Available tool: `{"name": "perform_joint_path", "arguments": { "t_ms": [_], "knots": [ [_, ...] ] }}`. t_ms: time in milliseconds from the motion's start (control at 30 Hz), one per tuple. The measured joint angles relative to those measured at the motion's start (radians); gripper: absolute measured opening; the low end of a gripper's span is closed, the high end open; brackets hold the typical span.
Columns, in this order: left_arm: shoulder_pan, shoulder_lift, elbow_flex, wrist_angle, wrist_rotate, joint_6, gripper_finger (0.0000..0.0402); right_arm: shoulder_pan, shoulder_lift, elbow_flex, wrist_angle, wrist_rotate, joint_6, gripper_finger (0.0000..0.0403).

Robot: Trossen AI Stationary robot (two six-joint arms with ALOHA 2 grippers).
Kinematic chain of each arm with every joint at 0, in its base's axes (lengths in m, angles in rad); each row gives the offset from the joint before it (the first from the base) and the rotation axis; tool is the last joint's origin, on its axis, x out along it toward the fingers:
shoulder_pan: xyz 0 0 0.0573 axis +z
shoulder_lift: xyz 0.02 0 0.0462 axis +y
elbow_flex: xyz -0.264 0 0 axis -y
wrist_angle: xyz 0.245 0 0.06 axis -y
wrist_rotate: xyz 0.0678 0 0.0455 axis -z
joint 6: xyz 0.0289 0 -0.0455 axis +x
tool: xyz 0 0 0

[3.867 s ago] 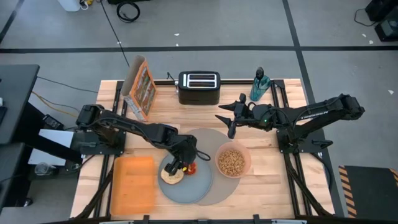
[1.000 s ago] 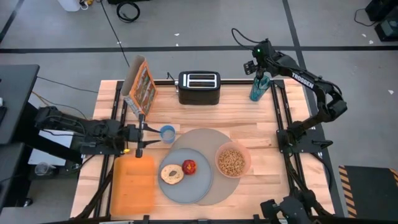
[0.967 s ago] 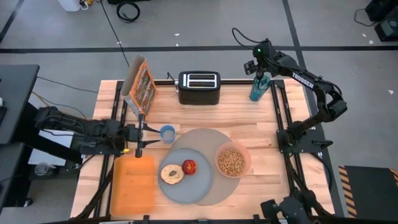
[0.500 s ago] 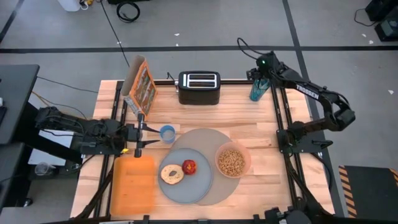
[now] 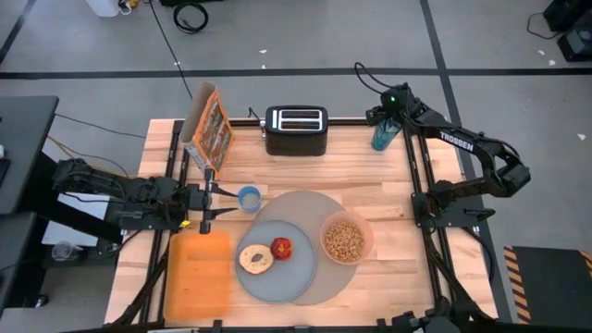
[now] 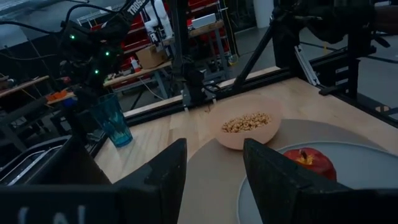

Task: Arrange a breakfast setting
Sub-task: Put the silver spoon on the tablemat between the blue plate and the light orange bowl

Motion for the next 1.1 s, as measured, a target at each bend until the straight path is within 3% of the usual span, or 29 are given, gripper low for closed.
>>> {"name": "perform_joint_path", "arguments": {
  "t_ms": [367, 767, 1100],
  "knots": [
    [0.000, 0.000, 0.000, 0.000, 0.000, 0.000, 0.0167, 0.000, 0.000, -0.003, 0.013, -0.026, -0.002, 0.0211],
    [0.000, 0.000, 0.000, 0.000, 0.000, 0.000, 0.0167, 0.000, -0.006, 0.003, 0.026, -0.039, -0.003, 0.0209],
    [0.001, 0.000, 0.000, -0.001, 0.000, 0.001, 0.0167, 0.000, -0.095, 0.005, 0.025, -0.067, -0.003, 0.0208]
  ]
}}
